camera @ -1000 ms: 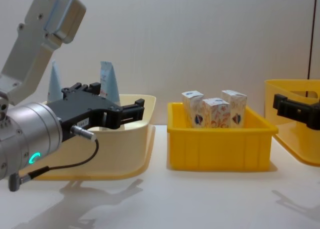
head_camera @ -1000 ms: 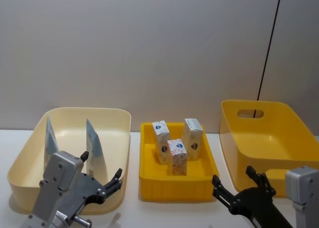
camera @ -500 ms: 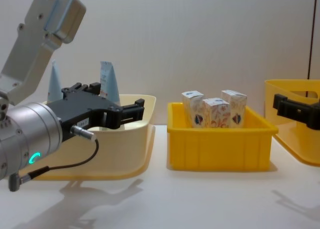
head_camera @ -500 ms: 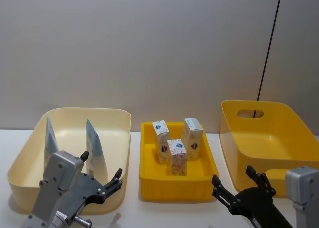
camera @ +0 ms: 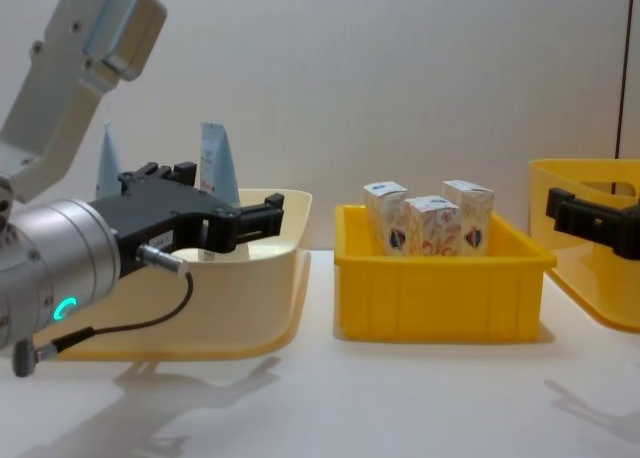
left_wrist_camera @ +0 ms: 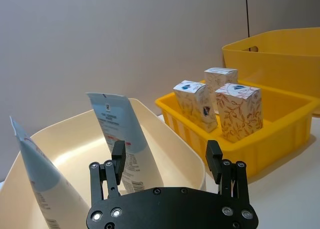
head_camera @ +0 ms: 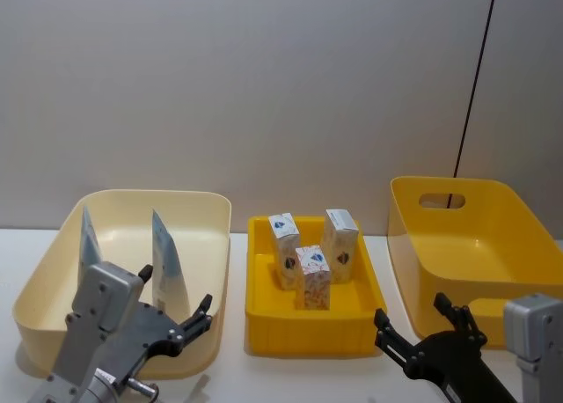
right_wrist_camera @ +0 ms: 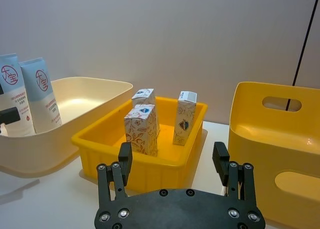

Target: Bimanual collaborative sorting of washing and personal care products

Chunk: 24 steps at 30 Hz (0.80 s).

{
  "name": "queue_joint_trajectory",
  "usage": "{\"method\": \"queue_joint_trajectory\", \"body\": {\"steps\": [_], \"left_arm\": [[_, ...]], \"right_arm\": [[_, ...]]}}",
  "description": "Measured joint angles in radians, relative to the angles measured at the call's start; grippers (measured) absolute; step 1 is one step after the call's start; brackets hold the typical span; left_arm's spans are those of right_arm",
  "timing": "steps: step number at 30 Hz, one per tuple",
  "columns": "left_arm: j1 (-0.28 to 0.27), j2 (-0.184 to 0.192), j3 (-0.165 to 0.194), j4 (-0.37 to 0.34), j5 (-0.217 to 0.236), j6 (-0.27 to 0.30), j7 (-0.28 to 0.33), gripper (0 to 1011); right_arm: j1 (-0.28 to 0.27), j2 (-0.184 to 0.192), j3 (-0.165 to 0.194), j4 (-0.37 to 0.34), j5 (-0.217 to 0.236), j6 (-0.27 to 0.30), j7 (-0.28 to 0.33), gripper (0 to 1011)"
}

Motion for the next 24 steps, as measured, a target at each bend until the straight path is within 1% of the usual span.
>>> {"method": "queue_joint_trajectory", "body": {"steps": [7,13,17,18,24], "left_arm": [[-0.006,-0.006,-0.017,-0.003,-0.016,0.033,0.001,1000],[-0.028,-0.017,-0.028,0.012,-0.039,0.068,-0.015,1000],[-0.057,-0.03,-0.03,0.043,-0.054,0.089,-0.04,1000],[-0.057,-0.03,-0.03,0.043,-0.054,0.089,-0.04,1000],[-0.105,-0.052,-0.028,0.1,-0.068,0.108,-0.074,1000]], "right_arm": [[0.0,0.0,0.0,0.0,0.0,0.0,0.0,1001],[0.0,0.0,0.0,0.0,0.0,0.0,0.0,1000],[0.0,0.0,0.0,0.0,0.0,0.0,0.0,1001],[0.0,0.0,0.0,0.0,0.0,0.0,0.0,1001],[0.0,0.0,0.0,0.0,0.0,0.0,0.0,1001]]}}
